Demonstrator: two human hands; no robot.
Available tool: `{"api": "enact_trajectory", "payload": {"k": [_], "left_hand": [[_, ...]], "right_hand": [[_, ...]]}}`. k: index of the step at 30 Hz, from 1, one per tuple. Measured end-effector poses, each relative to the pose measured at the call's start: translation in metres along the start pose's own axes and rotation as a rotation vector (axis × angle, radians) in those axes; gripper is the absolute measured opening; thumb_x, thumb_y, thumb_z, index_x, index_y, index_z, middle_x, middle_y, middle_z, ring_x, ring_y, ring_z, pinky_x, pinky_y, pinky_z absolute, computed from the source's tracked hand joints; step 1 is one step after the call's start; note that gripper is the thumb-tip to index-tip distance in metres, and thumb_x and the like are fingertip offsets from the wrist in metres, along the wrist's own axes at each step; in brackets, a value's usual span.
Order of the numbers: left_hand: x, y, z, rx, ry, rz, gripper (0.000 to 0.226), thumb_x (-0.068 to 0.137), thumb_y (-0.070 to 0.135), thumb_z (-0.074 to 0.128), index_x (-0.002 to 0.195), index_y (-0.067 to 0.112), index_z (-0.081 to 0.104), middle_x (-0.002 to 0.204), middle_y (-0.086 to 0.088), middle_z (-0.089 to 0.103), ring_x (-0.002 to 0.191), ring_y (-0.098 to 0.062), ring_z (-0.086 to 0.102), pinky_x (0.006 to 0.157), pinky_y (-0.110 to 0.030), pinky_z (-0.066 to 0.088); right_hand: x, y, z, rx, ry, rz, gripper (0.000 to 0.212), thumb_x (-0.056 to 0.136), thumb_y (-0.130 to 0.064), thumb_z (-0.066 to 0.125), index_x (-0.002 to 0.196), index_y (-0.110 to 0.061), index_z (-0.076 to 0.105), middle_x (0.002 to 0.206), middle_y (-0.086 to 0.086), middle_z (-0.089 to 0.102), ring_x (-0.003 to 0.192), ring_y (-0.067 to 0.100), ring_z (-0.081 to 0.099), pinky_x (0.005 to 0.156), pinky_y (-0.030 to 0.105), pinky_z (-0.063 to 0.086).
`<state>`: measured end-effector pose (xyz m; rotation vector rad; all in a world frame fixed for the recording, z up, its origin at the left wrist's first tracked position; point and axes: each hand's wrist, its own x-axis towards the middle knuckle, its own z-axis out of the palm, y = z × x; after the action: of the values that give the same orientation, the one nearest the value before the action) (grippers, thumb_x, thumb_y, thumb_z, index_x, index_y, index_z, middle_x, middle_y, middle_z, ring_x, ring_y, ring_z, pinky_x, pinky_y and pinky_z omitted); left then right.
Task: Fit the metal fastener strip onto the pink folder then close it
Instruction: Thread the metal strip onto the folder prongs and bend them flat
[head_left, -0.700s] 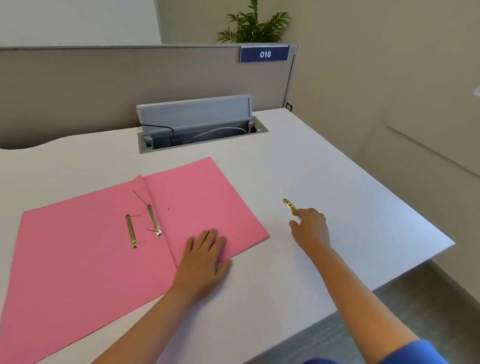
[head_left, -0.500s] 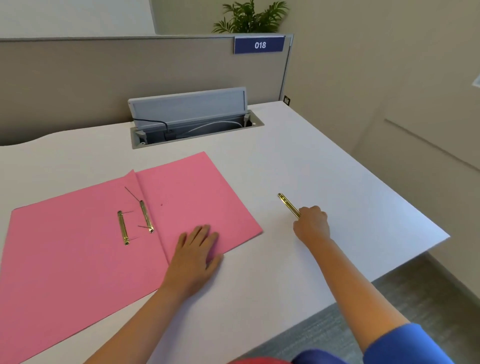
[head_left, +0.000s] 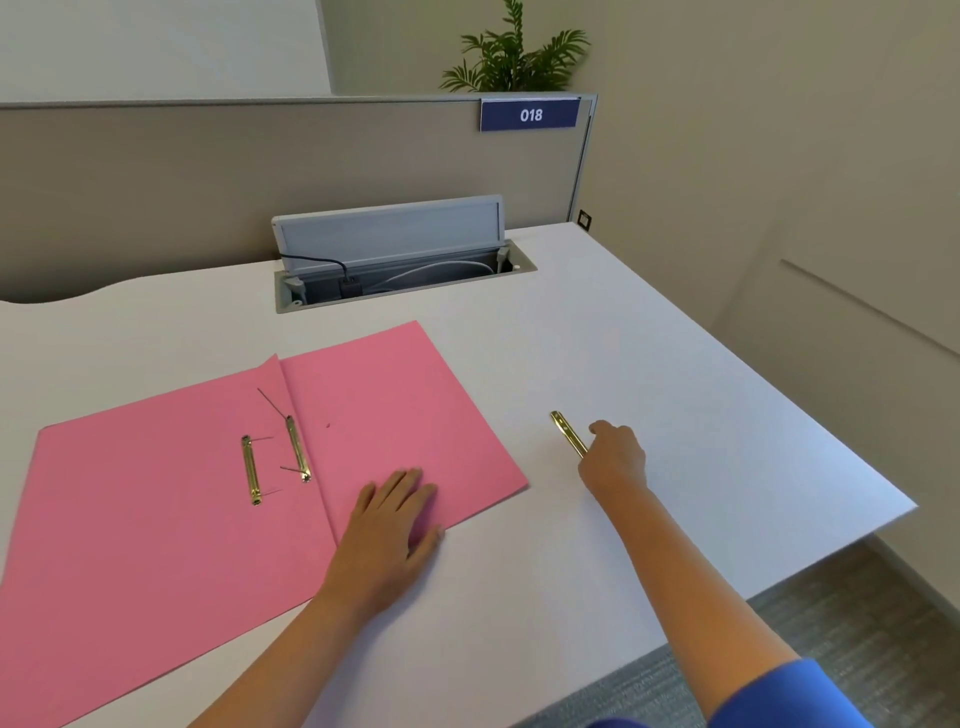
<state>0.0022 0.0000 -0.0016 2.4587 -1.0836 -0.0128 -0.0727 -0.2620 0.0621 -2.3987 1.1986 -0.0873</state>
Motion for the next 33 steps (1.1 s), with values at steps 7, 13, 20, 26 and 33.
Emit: {"api": "enact_trajectory", "payload": {"k": [7, 13, 20, 26, 33], "left_hand": [[-0.0010, -0.0025, 0.0022, -0.005, 0.012, 0.009, 0.052, 0.091, 0.043, 0.045, 0.138, 0.025, 0.035, 0.153, 0.003, 0.027, 0.142, -0.012, 0.015, 0.115, -0.035, 0.000], [-0.0005, -0.0017, 0.0015, -0.004, 0.020, 0.012, 0.052, 0.091, 0.043, 0.045, 0.138, 0.024, 0.036, 0.153, 0.003, 0.027, 0.142, -0.012, 0.015, 0.116, -0.037, 0.001], [0.0000, -0.0016, 0.0017, 0.003, 0.023, 0.013, 0.052, 0.091, 0.043, 0.044, 0.138, 0.024, 0.035, 0.153, 0.003, 0.026, 0.142, -0.011, 0.014, 0.116, -0.036, 0.000], [-0.0003, -0.0020, 0.0027, 0.002, 0.030, 0.013, 0.051, 0.091, 0.043, 0.044, 0.138, 0.024, 0.036, 0.152, 0.003, 0.028, 0.141, -0.011, 0.016, 0.116, -0.035, 0.000], [-0.0004, -0.0010, 0.0020, -0.005, 0.047, 0.017, 0.050, 0.090, 0.042, 0.046, 0.136, 0.024, 0.039, 0.151, 0.002, 0.031, 0.141, -0.012, 0.019, 0.115, -0.035, 0.002]], "right_hand": [[0.0044, 0.0050, 0.0008, 0.035, -0.035, 0.013, 0.047, 0.082, 0.001, 0.048, 0.127, -0.013, 0.053, 0.126, 0.012, 0.054, 0.111, 0.028, 0.057, 0.086, 0.030, 0.046], [0.0054, 0.0071, -0.0067, -0.041, -0.029, 0.023, 0.031, 0.079, 0.000, 0.054, 0.107, -0.006, 0.066, 0.107, 0.010, 0.069, 0.098, 0.025, 0.064, 0.079, 0.029, 0.052], [0.0066, 0.0065, -0.0072, -0.054, -0.063, 0.049, 0.024, 0.077, 0.000, 0.054, 0.096, -0.006, 0.068, 0.082, 0.008, 0.067, 0.072, 0.023, 0.060, 0.064, 0.025, 0.047], [0.0065, 0.0088, -0.0054, -0.006, -0.045, 0.052, 0.031, 0.077, 0.002, 0.052, 0.105, -0.007, 0.062, 0.098, 0.011, 0.069, 0.087, 0.027, 0.066, 0.074, 0.031, 0.052], [0.0058, 0.0060, -0.0050, 0.029, -0.063, 0.046, 0.037, 0.079, 0.004, 0.048, 0.112, -0.008, 0.060, 0.107, 0.011, 0.067, 0.090, 0.026, 0.064, 0.068, 0.028, 0.046]]}}
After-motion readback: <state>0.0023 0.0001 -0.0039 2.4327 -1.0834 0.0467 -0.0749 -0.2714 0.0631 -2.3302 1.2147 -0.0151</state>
